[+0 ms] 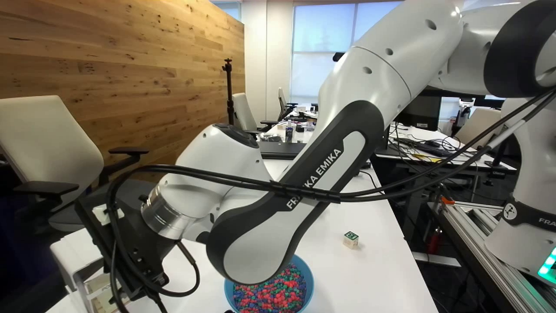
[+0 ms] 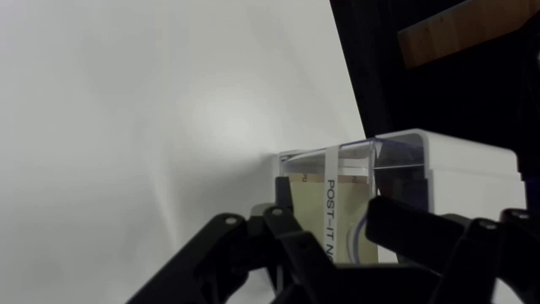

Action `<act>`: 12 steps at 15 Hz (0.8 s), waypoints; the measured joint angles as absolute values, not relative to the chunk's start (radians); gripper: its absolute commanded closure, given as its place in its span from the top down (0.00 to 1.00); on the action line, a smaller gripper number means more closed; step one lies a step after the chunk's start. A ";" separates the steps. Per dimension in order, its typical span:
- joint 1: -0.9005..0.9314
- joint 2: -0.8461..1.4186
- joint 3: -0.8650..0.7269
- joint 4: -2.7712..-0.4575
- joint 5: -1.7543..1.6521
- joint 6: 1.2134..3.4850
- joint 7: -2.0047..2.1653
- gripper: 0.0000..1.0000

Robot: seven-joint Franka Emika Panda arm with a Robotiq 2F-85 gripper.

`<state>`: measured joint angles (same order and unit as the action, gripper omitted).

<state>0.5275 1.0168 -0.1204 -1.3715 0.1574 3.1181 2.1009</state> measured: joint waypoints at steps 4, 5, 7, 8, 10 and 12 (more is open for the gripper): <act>0.529 1.018 -0.118 -1.371 0.157 3.118 2.099 0.00; 0.529 1.019 -0.117 -1.371 0.157 3.117 2.099 0.00; 0.528 1.027 -0.117 -1.371 0.157 3.116 2.099 0.01; 0.529 1.031 -0.116 -1.371 0.157 3.116 2.099 0.00; 0.529 1.041 -0.112 -1.371 0.157 3.116 2.099 0.00; 0.529 1.052 -0.107 -1.370 0.158 3.116 2.099 0.00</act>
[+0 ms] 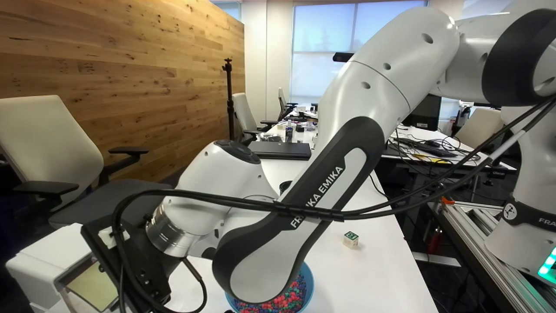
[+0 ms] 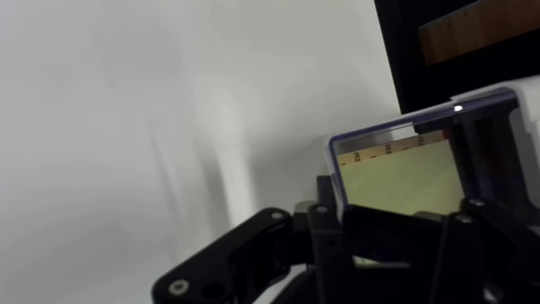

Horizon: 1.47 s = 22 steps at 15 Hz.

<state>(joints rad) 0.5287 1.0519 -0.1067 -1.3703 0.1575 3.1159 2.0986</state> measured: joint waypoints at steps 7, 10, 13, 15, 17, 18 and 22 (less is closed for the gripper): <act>0.529 1.071 -0.080 -1.368 0.171 3.116 2.099 0.00; 0.533 1.084 -0.066 -1.369 0.194 3.121 2.099 0.00; 0.548 1.091 -0.066 -1.388 0.225 3.148 2.101 0.00; 0.575 1.088 -0.084 -1.414 0.258 3.190 2.109 0.00; 0.630 1.079 -0.131 -1.454 0.306 3.241 2.124 0.00; 0.666 1.071 -0.163 -1.480 0.326 3.263 2.140 0.00; 0.888 1.014 -0.363 -1.627 0.435 3.302 2.242 0.00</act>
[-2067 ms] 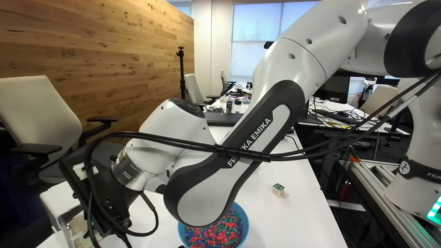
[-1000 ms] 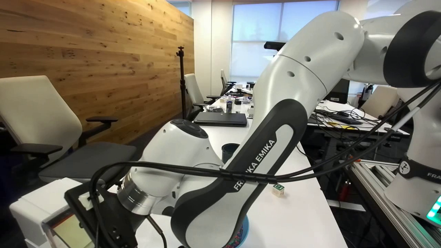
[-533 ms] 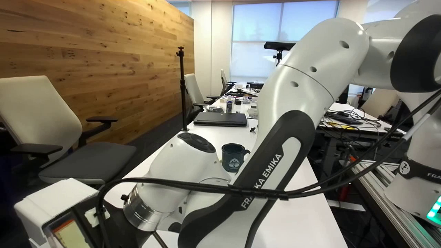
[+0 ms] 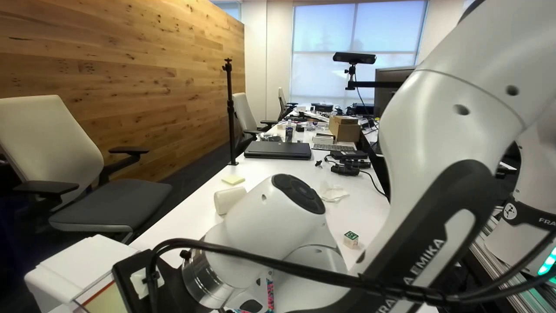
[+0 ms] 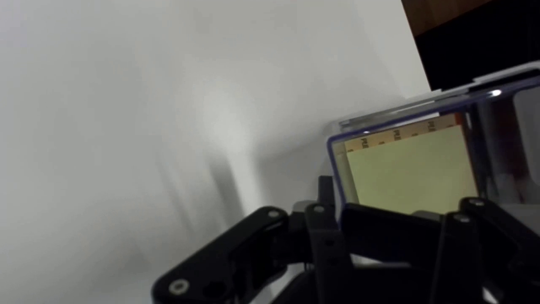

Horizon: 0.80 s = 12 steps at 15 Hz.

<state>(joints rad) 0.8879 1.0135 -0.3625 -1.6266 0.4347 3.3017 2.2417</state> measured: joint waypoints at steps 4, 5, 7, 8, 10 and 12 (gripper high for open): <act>1.075 0.980 -0.504 -1.751 0.516 3.301 2.316 0.03; 1.095 0.978 -0.516 -1.765 0.518 3.301 2.325 0.01; 1.108 0.977 -0.523 -1.777 0.518 3.297 2.331 0.00; 1.106 0.978 -0.523 -1.778 0.518 3.291 2.331 0.00; 1.095 0.978 -0.520 -1.777 0.518 3.282 2.331 0.00; 1.071 0.978 -0.507 -1.772 0.515 3.282 2.330 0.00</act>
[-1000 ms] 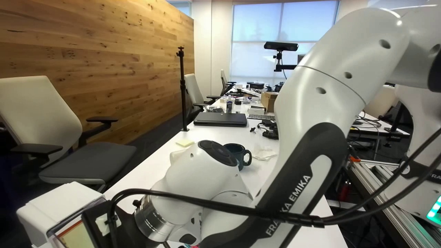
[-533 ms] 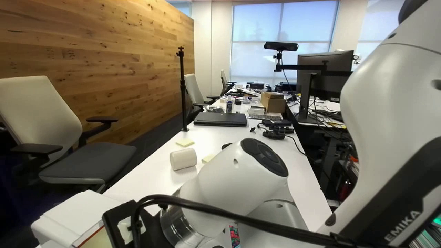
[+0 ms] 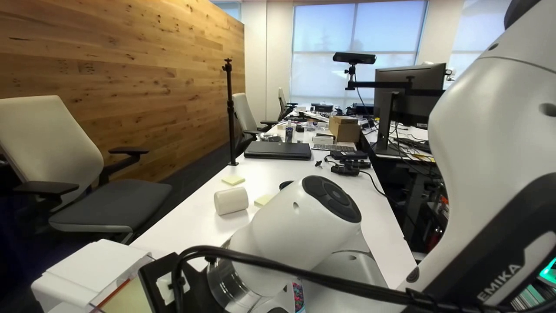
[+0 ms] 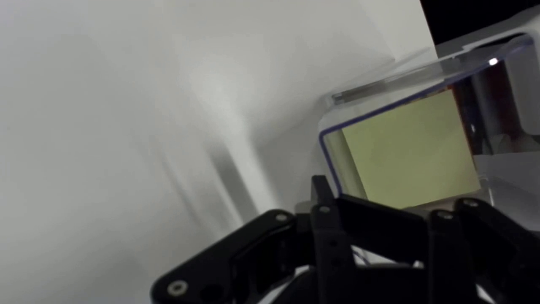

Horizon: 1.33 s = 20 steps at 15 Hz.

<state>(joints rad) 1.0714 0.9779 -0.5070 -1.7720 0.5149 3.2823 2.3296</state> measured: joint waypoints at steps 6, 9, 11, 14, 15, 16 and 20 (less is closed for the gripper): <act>0.992 0.979 -0.451 -1.747 0.508 3.280 2.315 0.00; 0.963 0.979 -0.427 -1.731 0.507 3.272 2.304 0.00; 0.950 0.979 -0.415 -1.722 0.507 3.265 2.300 0.00; 0.926 0.980 -0.388 -1.712 0.507 3.258 2.293 0.00; 0.915 0.982 -0.376 -1.708 0.507 3.258 2.290 0.00; 0.904 0.985 -0.365 -1.702 0.507 3.258 2.288 0.00; 0.868 1.001 -0.331 -1.680 0.507 3.258 2.284 0.00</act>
<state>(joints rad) 0.8682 1.0010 -0.3309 -1.6805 0.5073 3.2583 2.2841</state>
